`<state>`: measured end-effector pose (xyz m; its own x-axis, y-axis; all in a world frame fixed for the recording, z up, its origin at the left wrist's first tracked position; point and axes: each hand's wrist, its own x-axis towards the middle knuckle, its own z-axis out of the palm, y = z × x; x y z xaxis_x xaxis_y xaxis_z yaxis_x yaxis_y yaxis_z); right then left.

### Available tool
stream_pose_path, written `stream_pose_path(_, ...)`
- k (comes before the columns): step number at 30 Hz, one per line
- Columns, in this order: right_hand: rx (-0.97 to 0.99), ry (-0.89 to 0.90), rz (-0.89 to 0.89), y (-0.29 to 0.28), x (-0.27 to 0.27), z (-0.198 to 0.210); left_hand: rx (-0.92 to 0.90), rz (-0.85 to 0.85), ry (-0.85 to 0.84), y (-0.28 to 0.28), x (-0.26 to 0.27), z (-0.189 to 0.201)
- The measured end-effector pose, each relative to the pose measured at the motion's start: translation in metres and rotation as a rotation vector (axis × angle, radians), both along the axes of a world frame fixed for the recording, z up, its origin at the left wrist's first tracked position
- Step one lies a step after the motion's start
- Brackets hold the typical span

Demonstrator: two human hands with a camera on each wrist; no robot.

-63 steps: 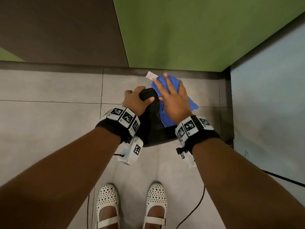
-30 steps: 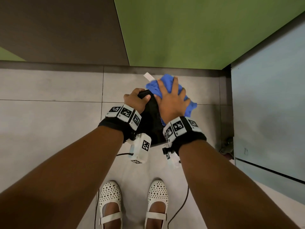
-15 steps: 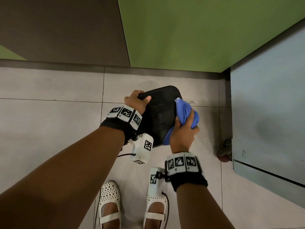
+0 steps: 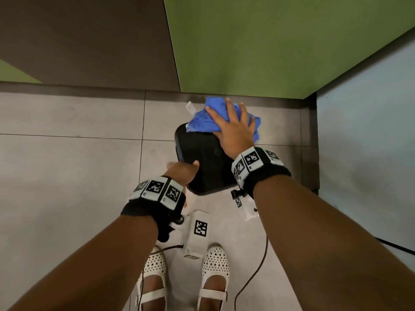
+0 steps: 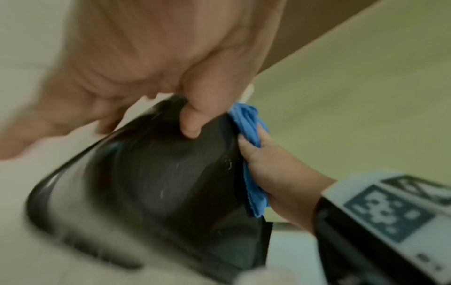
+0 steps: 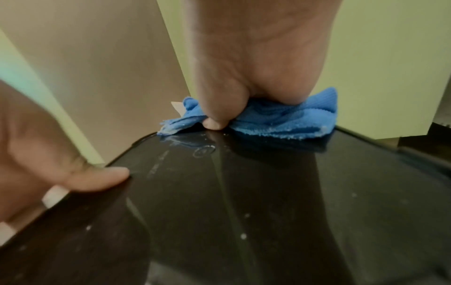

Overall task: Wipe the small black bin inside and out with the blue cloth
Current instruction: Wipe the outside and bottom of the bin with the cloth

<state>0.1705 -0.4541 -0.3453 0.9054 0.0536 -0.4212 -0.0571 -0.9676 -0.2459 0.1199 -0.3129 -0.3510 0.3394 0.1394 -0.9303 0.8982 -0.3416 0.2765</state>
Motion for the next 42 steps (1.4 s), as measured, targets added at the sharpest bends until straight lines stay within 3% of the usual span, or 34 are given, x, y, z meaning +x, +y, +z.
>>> stream_pose_path(2,0.009,0.008,0.063,0.001,0.001,-0.001,-0.015,0.042,-0.178,0.005,0.015,0.001)
stream_pose_path(4,0.009,0.013,0.09,0.0,0.002,0.0,-0.025,-0.057,-0.27,0.003,0.029,0.007)
stream_pose_path(6,0.015,0.039,0.076,0.001,0.005,0.002,0.038,-0.133,-0.285,0.0,0.035,0.008)
stream_pose_path(9,0.027,0.094,0.05,0.011,0.003,0.004,0.079,-0.118,-0.32,-0.001,0.036,0.009)
stream_pose_path(15,-0.093,0.011,0.066,0.018,-0.006,-0.002,0.049,-0.132,-0.311,-0.002,0.034,0.014)
stream_pose_path(26,0.036,0.06,-0.476,-0.005,-0.06,-0.001,0.058,-0.065,-0.357,-0.007,0.036,0.013)
stream_pose_path(31,-0.063,0.091,-0.626,0.008,-0.082,-0.002,0.076,-0.084,-0.377,-0.007,0.036,0.012)
stream_pose_path(35,-0.104,0.047,-0.513,0.028,-0.062,-0.004,0.064,-0.117,-0.377,-0.007,0.037,0.013)
stream_pose_path(42,-0.082,-0.008,-0.126,0.02,-0.022,-0.009,0.046,-0.149,-0.354,-0.006,0.036,0.018)
